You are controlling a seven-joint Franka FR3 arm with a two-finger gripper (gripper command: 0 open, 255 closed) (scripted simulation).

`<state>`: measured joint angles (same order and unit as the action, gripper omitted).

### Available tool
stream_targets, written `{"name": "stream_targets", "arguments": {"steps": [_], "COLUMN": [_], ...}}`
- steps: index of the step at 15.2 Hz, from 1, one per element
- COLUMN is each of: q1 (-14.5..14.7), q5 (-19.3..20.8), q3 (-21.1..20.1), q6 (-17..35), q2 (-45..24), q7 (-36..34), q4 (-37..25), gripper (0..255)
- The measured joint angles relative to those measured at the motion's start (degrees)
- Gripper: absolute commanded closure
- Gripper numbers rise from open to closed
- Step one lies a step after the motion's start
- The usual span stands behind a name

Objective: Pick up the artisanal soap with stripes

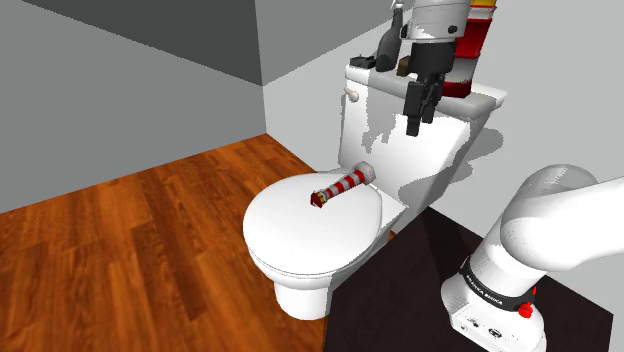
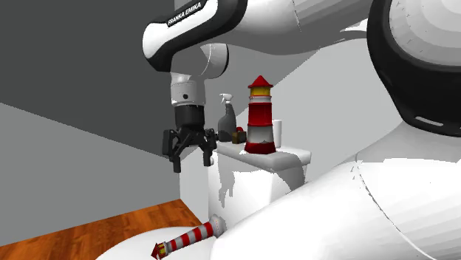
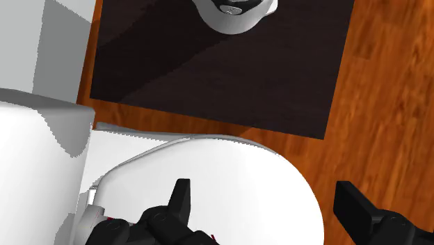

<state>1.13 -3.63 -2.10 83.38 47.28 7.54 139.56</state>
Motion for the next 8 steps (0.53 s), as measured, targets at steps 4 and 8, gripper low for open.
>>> {"name": "stream_targets", "arguments": {"steps": [4, 8], "q1": [-1.62, -4.89], "q5": [-0.19, 0.45], "q3": [-0.5, -0.26], "q6": [2.12, 5.42], "q2": [-4.65, -12.74], "q7": [-3.19, -8.24], "q4": [-2.84, -8.15], "gripper": [0, 0]}}
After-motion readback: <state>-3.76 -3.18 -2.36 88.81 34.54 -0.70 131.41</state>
